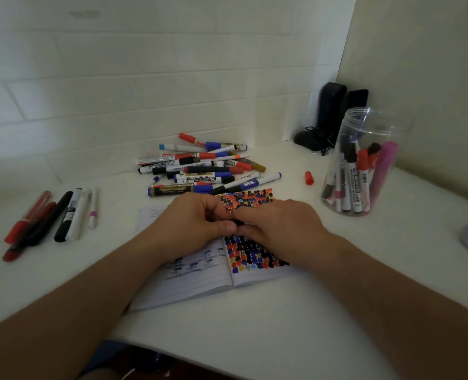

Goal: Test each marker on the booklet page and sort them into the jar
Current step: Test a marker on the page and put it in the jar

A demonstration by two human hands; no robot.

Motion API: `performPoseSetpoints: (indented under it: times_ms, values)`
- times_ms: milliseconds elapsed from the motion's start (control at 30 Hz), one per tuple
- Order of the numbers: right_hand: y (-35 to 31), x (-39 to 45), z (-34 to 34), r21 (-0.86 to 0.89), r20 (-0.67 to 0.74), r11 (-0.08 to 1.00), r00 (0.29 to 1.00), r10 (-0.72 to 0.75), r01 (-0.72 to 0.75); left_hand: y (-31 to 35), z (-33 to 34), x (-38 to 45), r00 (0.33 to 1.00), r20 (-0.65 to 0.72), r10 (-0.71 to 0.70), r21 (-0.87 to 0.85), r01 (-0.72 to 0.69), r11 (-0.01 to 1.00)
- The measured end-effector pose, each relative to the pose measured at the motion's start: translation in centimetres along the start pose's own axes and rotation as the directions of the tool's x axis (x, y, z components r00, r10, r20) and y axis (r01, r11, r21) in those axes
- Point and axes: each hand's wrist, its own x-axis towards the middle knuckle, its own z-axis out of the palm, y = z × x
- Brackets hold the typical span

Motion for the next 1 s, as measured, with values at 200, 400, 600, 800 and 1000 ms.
performPoseSetpoints:
  times_ms: [200, 400, 600, 800, 1000]
  values:
    - [0.6, -0.2, -1.8, 0.146, 0.115, 0.954, 0.963, 0.245, -0.26, -0.4, 0.3, -0.2, 1.0, -0.03, -0.002, -0.016, 0.002, 1.0]
    - [4.8, -2.2, -5.8, 0.956, 0.184, 0.118, 0.865, 0.467, -0.267, 0.0, 0.8, -0.6, 0.998, 0.034, 0.055, 0.195, -0.06, 0.979]
    - [6.3, -3.8, -6.0, 0.985, 0.158, -0.1, 0.964, 0.215, -0.139, 0.2, 1.2, -0.3, 0.99, 0.082, 0.111, 0.27, -0.13, 0.954]
    - [5.6, -5.3, -1.2, 0.982, 0.185, 0.006, 0.958, 0.221, -0.191, -0.5, 1.5, -0.2, 0.987, 0.073, 0.144, 0.289, -0.159, 0.944]
    - [5.2, -5.8, -0.9, 0.9, 0.135, 0.359, 0.941, 0.311, -0.248, -0.4, 1.5, -0.2, 0.986, 0.06, 0.155, 0.271, -0.165, 0.948]
